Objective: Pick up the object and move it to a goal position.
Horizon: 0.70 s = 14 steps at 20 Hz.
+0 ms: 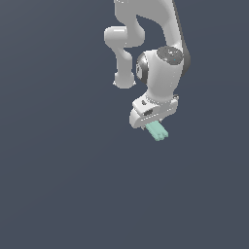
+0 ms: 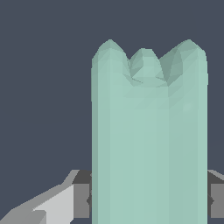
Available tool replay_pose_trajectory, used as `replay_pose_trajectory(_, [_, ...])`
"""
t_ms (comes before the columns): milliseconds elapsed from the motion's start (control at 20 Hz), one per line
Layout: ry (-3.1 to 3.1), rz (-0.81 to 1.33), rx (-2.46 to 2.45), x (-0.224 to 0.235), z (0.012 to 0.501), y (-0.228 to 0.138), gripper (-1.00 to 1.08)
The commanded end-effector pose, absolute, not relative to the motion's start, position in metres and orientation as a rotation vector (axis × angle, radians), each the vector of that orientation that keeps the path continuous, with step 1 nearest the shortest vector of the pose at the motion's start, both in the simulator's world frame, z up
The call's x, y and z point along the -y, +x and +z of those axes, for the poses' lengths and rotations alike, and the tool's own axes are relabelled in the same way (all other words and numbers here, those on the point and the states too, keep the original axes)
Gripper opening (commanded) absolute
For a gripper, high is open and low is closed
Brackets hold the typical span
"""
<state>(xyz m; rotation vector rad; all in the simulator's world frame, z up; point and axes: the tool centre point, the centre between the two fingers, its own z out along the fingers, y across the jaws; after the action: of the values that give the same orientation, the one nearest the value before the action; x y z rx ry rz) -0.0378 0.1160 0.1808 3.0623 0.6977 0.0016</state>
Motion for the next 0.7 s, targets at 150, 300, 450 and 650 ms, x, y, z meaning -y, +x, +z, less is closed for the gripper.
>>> replay_pose_trajectory(150, [3.063, 0.000, -0.697, -0.141, 0.230, -0.033, -1.00])
replay_pose_trajectory(300, [3.063, 0.000, -0.697, -0.150, 0.249, -0.030, -1.00])
replay_pose_trajectory(450, [3.063, 0.000, -0.697, -0.158, 0.264, -0.028, -1.00])
replay_pose_trajectory(650, [3.063, 0.000, -0.696, -0.164, 0.276, -0.026, -1.00])
